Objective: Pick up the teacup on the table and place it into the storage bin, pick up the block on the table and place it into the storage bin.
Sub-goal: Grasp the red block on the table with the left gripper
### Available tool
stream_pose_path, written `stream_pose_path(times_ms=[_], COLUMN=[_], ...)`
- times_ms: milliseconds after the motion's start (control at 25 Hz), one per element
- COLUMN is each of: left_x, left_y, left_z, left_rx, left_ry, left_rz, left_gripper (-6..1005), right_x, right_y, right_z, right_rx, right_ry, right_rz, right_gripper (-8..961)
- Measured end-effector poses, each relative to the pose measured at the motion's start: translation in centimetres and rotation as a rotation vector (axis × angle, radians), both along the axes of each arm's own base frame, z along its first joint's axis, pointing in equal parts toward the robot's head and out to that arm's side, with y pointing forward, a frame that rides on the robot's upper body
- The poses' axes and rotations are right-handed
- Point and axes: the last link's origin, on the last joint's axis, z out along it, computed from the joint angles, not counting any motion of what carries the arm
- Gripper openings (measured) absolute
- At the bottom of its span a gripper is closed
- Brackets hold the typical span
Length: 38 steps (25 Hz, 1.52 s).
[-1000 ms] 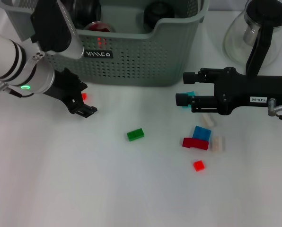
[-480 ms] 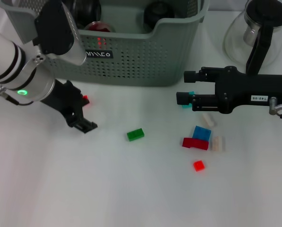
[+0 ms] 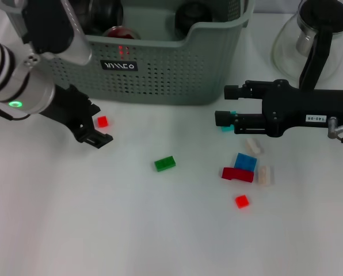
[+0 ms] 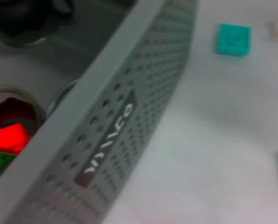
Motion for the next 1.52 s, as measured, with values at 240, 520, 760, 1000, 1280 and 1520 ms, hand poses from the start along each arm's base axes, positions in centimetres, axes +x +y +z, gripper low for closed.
stream_pose_path(times_ms=[240,520,760,1000,1280,1520], left_x=[-0.7,-0.8,-1.0,-1.0,-0.4,-0.3], left_y=[1.2,1.9,2.0,1.7,0.4,-0.4], left_z=[-1.5,-2.4,-2.7,-2.9,-2.8,-2.8], left_rx=[0.035,0.026,0.018,-0.007,-0.088,-0.134], left_ry=[0.014,0.043,0.056,0.059,0.053,0.045], left_rz=[0.004,0.028,0.048,0.058,0.082,0.102], left_gripper=[713,710,708,706,703,701], right_x=[-0.1,-0.1,-0.1,-0.1,-0.1,-0.1], right_y=[0.0,0.0,-0.1,0.0,0.0,0.0], right_z=[-0.1,-0.2,-0.1,-0.1,-0.1,-0.1], right_rx=[0.000,-0.002,-0.004,-0.002,-0.001,-0.001], right_ry=[0.003,0.006,0.006,0.004,0.003,0.003], right_rz=[0.000,0.000,-0.002,-0.002,0.000,0.001], right_gripper=[761,761,761,760,760,760])
